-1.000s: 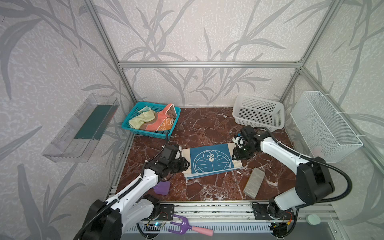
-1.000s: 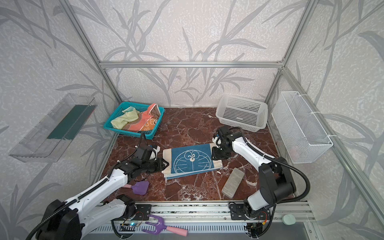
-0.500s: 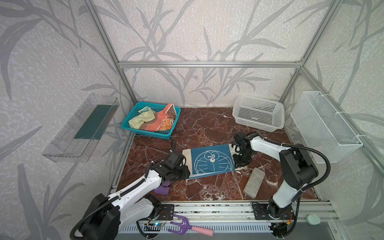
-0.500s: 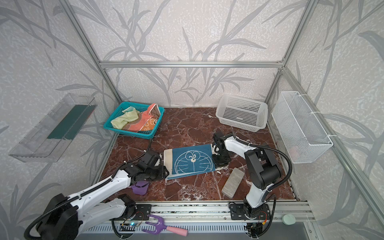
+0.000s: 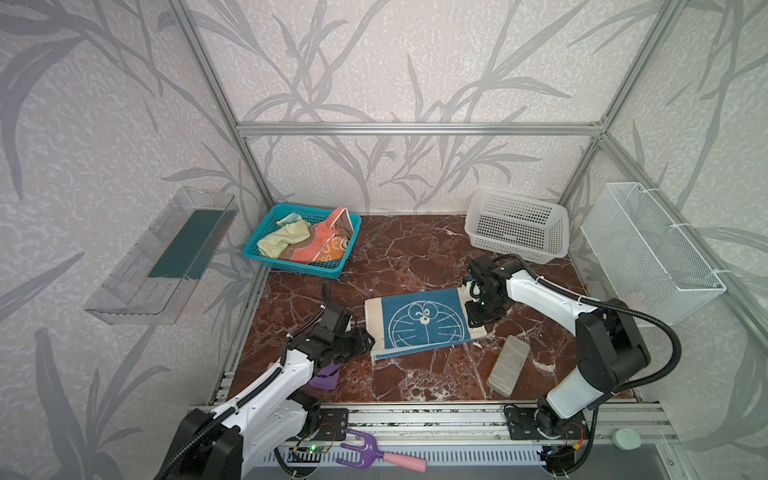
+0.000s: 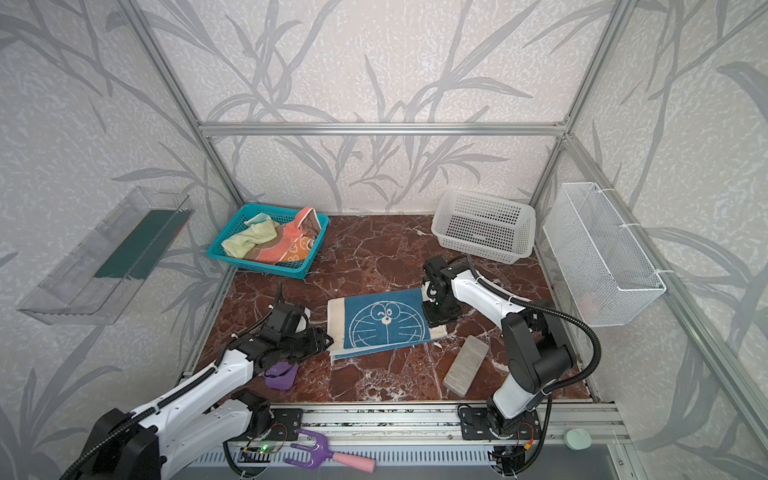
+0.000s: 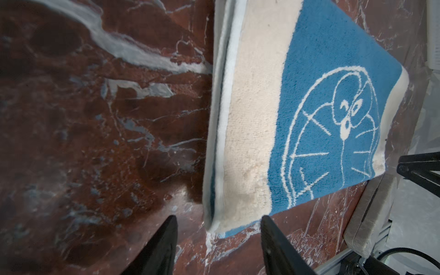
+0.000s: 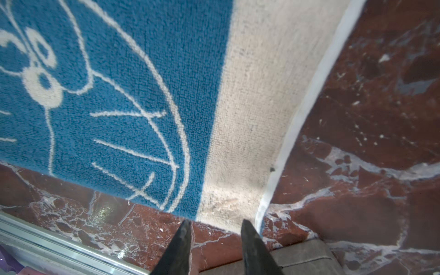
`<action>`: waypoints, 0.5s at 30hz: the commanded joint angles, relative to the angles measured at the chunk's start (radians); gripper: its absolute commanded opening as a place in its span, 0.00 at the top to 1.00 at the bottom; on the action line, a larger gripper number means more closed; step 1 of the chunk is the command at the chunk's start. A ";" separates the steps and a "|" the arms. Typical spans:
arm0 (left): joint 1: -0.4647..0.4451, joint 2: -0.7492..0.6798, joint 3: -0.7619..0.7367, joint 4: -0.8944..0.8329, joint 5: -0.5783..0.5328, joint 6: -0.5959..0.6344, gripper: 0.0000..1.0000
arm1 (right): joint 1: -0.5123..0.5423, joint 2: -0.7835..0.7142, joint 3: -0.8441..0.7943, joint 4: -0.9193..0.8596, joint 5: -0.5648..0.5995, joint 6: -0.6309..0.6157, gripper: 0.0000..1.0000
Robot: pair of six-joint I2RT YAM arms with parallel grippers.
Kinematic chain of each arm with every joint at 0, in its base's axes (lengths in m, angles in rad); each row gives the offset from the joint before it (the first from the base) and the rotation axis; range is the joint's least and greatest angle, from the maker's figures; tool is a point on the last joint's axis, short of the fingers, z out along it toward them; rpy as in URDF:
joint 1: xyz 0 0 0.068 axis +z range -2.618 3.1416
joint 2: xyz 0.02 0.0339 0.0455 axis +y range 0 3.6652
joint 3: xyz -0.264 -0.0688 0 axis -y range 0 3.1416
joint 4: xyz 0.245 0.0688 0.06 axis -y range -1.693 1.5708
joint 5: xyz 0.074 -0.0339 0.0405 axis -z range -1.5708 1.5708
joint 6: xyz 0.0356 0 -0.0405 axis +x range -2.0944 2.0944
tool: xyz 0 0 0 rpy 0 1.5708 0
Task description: Fold and stack the towels
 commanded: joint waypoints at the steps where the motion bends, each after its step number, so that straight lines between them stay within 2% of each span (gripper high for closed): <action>1: 0.010 0.020 -0.034 0.112 0.058 -0.024 0.44 | -0.001 -0.013 0.000 -0.001 0.001 0.003 0.63; 4: 0.012 0.052 -0.070 0.195 0.090 -0.047 0.52 | -0.015 -0.009 -0.002 0.000 0.004 0.004 0.63; 6: 0.013 0.065 -0.076 0.214 0.105 -0.058 0.69 | -0.040 -0.003 -0.007 0.007 -0.014 0.005 0.63; 8: 0.015 0.058 -0.064 0.194 0.118 -0.048 0.94 | -0.065 0.003 -0.017 0.017 -0.027 0.008 0.62; 9: 0.015 0.045 -0.052 0.166 0.121 -0.041 1.00 | -0.077 0.006 -0.023 0.024 -0.033 0.008 0.62; 15: 0.012 -0.060 0.063 -0.013 0.109 -0.012 1.00 | -0.137 -0.005 -0.025 0.039 -0.069 0.001 0.60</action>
